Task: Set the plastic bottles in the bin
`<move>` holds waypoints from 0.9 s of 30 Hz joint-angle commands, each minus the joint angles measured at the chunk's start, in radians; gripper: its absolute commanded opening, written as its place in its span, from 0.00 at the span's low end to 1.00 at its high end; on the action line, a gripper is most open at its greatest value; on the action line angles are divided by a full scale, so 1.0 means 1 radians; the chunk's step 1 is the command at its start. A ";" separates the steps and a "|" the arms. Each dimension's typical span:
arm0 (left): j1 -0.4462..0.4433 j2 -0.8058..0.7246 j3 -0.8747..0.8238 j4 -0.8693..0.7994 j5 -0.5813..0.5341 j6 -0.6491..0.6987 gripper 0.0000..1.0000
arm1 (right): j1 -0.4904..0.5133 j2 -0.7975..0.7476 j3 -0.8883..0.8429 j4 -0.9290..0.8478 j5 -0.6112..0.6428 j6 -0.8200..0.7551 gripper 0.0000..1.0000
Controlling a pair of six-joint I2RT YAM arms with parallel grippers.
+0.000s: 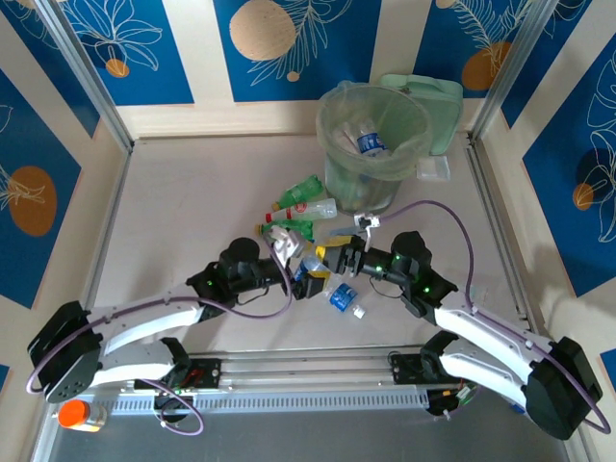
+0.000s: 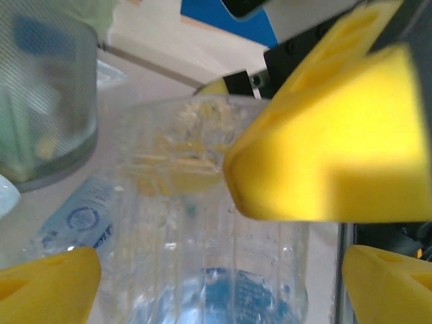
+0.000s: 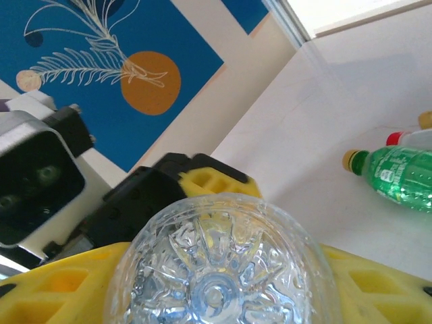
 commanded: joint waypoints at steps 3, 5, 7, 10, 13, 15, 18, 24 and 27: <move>-0.005 -0.184 -0.099 0.086 -0.200 -0.002 0.92 | 0.057 -0.091 0.109 -0.228 0.244 -0.104 0.59; -0.005 -0.259 -0.138 0.085 -0.324 -0.006 0.92 | 0.089 -0.110 0.162 -0.306 0.347 -0.136 0.59; -0.007 -0.328 -0.170 0.069 -0.468 -0.019 0.93 | 0.096 -0.111 0.226 -0.363 0.419 -0.150 0.59; -0.007 -0.390 -0.204 0.057 -0.587 -0.035 0.92 | 0.077 -0.078 0.357 -0.425 0.482 -0.196 0.59; -0.006 -0.400 -0.208 0.046 -0.621 -0.040 0.92 | 0.009 -0.002 0.531 -0.485 0.511 -0.249 0.59; -0.006 -0.393 -0.206 0.045 -0.619 -0.044 0.92 | -0.076 0.060 0.646 -0.515 0.490 -0.249 0.59; -0.006 -0.381 -0.204 0.049 -0.605 -0.048 0.92 | -0.243 0.170 0.799 -0.543 0.391 -0.186 0.59; -0.006 -0.370 -0.192 0.041 -0.566 -0.065 0.92 | -0.451 0.433 1.086 -0.641 0.254 -0.100 0.58; -0.007 -0.355 -0.184 0.039 -0.545 -0.076 0.92 | -0.524 0.562 1.207 -0.708 0.186 -0.046 0.58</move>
